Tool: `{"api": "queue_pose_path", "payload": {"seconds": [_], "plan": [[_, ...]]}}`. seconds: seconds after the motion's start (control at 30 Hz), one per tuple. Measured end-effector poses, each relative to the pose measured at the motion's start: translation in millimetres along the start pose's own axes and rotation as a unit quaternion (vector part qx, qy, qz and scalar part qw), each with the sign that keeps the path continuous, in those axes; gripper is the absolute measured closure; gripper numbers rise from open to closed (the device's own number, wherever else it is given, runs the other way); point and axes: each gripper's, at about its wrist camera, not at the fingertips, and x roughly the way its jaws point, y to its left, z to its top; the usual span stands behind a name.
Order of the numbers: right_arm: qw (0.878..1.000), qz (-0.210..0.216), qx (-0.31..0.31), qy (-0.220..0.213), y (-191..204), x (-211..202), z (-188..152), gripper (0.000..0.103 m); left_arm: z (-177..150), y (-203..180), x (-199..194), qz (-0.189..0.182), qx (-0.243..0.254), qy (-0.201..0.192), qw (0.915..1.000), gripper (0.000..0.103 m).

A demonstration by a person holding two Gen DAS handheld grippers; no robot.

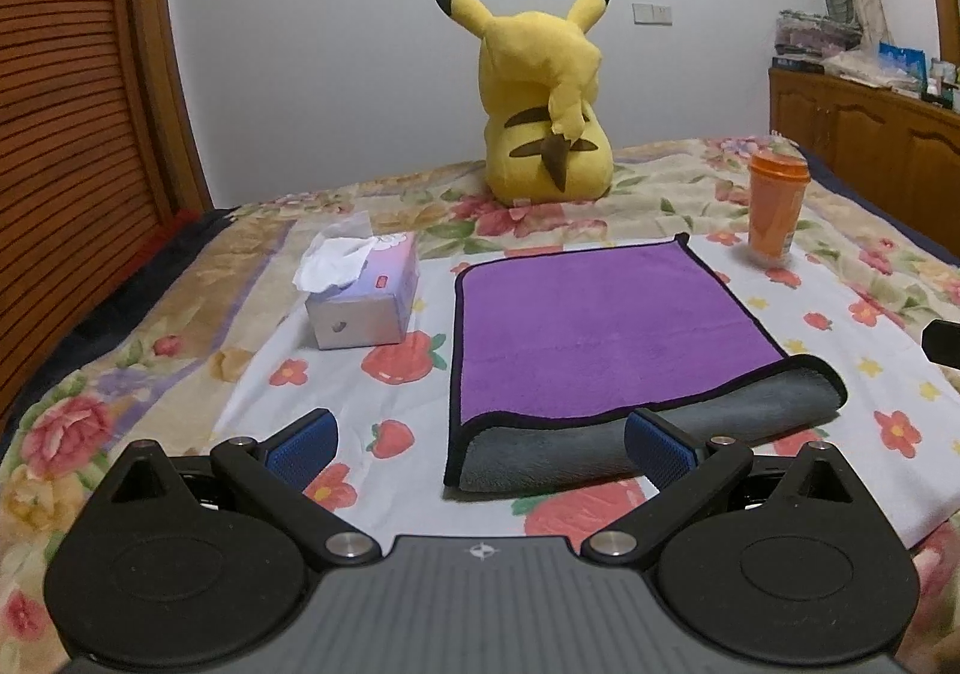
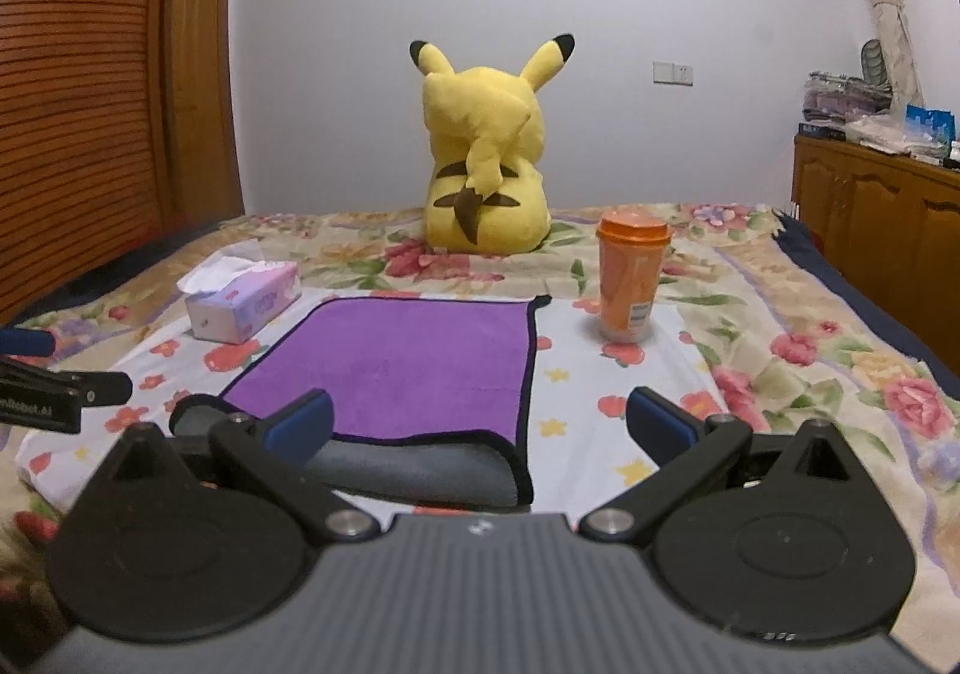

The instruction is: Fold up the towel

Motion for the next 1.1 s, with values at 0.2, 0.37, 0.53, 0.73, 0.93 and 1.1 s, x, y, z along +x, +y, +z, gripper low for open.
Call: {"api": "queue_pose_path", "payload": {"seconds": [0.2,0.37,0.53,0.73,0.93,1.1], "plan": [[1.000,0.000,-0.006,0.020,1.9,19.7,-2.3,0.000,1.0,2.5,21.9,-0.007,0.003,0.011,0.9999,0.000],[0.999,0.002,-0.009,0.036,0.8,35.2,-5.0,0.000,-0.4,7.1,43.1,-0.014,-0.004,0.023,0.9996,0.000],[0.999,0.004,-0.016,0.051,1.0,50.4,-8.0,0.000,-2.5,12.0,60.9,-0.023,-0.010,0.041,0.9989,0.000],[0.998,0.004,-0.017,0.067,-0.3,69.8,-10.6,0.000,-3.8,15.5,81.8,-0.031,-0.002,0.055,0.9980,0.000],[0.997,0.003,-0.023,0.079,2.0,84.3,-11.7,0.000,-4.3,20.3,98.7,-0.045,-0.005,0.067,0.9967,0.000],[0.996,0.003,-0.025,0.089,4.7,96.4,-10.5,0.000,-3.9,27.5,110.0,-0.048,-0.013,0.069,0.9963,0.008]]}}
